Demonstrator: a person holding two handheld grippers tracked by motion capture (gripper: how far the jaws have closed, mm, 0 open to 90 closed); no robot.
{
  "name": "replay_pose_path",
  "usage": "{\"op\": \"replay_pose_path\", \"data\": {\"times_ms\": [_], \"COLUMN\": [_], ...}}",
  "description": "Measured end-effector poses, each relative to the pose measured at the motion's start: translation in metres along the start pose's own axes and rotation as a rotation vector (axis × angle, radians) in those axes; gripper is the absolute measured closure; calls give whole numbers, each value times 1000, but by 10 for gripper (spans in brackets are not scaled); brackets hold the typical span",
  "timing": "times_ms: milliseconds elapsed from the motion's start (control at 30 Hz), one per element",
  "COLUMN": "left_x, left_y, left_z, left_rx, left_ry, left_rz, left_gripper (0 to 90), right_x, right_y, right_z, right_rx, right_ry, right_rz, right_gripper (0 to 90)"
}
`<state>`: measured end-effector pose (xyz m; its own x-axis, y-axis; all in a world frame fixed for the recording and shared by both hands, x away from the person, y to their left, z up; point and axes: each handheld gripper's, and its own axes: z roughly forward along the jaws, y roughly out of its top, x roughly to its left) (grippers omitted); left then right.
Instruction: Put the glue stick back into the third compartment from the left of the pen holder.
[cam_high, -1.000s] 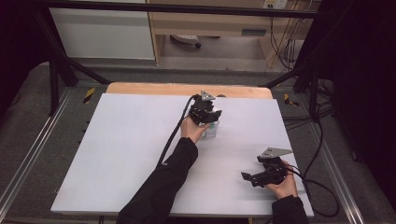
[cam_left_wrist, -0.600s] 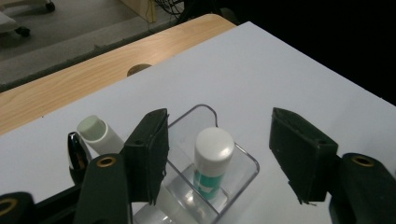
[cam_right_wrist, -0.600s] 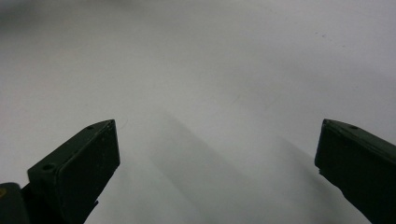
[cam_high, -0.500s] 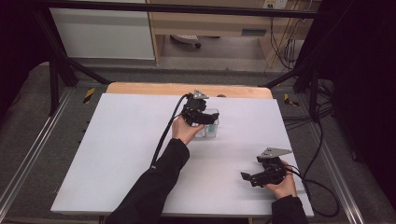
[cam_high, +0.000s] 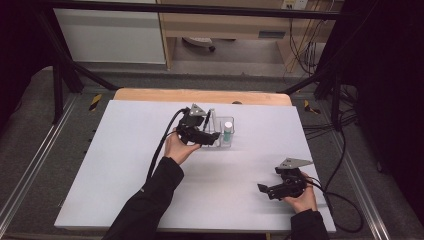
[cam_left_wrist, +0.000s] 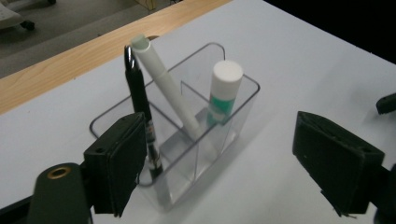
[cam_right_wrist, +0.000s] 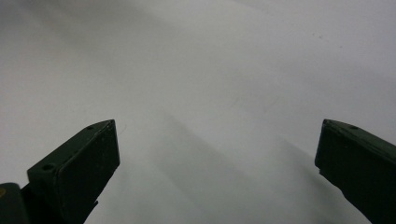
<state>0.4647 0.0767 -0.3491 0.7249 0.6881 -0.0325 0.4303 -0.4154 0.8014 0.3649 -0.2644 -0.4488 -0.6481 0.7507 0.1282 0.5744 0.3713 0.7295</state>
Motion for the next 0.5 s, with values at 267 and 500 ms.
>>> {"op": "replay_pose_path", "data": {"times_ms": [267,500], "left_x": [4,6], "left_y": [-26,-55], "left_z": [-23,-40], "left_rx": [7,15], "left_ry": [20,25], "left_rz": [7,7], "left_gripper": [110,92], "right_x": [0,1], "right_y": [0,0], "right_z": [0,0], "right_rx": [0,-1], "right_ry": [-3,-4], "right_rz": [-1,7], "right_gripper": [3,3]}}
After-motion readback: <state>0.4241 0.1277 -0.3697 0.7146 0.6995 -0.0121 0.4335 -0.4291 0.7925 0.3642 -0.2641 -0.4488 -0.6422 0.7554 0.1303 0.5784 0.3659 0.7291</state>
